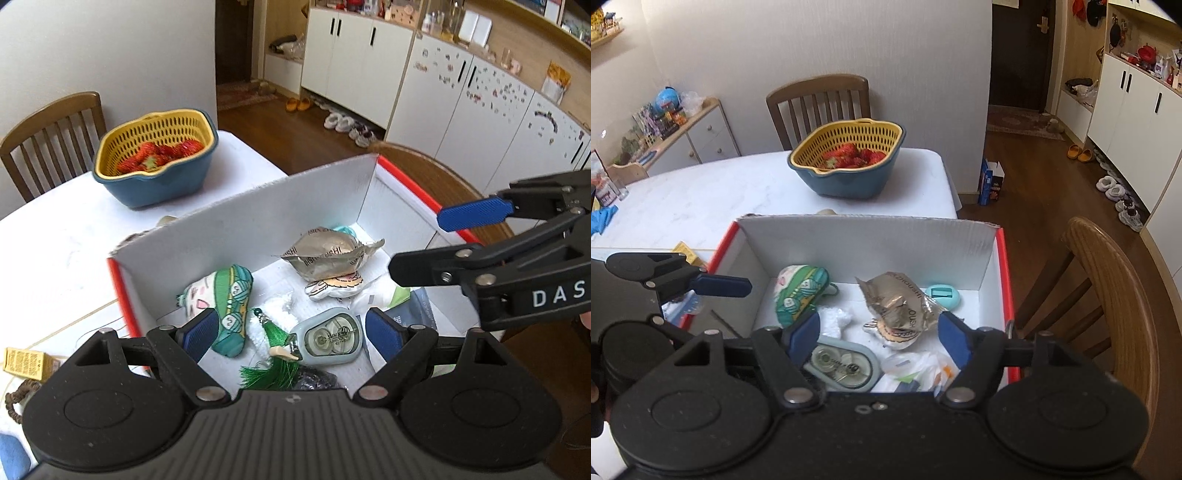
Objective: Organize objects
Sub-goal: 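Withdraw both tools from the box back toward the mat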
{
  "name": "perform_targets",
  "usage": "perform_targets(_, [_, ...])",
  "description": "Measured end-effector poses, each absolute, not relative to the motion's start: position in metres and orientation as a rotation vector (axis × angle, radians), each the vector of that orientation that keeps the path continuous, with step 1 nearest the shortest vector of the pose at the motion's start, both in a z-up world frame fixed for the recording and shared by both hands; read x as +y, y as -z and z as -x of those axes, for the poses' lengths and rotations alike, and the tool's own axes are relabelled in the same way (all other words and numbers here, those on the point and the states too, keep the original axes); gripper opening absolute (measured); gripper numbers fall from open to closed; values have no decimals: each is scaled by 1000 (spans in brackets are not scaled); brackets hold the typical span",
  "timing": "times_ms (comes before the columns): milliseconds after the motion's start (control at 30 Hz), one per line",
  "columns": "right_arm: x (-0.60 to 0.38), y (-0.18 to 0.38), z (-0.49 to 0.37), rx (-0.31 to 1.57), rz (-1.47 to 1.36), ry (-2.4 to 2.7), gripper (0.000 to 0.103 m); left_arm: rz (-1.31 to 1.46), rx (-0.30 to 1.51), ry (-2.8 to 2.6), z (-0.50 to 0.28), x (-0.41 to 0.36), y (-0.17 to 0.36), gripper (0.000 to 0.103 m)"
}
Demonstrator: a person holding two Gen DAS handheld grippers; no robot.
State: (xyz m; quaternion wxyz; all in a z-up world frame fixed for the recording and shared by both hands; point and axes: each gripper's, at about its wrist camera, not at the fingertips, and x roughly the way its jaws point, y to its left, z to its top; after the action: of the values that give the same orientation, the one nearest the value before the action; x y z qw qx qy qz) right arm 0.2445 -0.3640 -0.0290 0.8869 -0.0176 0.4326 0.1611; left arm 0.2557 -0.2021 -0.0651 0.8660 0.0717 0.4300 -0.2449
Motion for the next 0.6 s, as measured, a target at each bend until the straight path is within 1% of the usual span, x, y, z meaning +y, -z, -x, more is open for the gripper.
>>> perform_targets(400, [-355, 11, -205, 842, -19, -348, 78, -99, 794, 492, -227, -163, 38, 87])
perform_targets(500, [-349, 7, -197, 822, -26, -349, 82, -88, 772, 489, -220, -154, 33, 87])
perform_targets(600, [-341, 4, -189, 803, -31, -341, 83, -71, 762, 490, -214, -143, 29, 87])
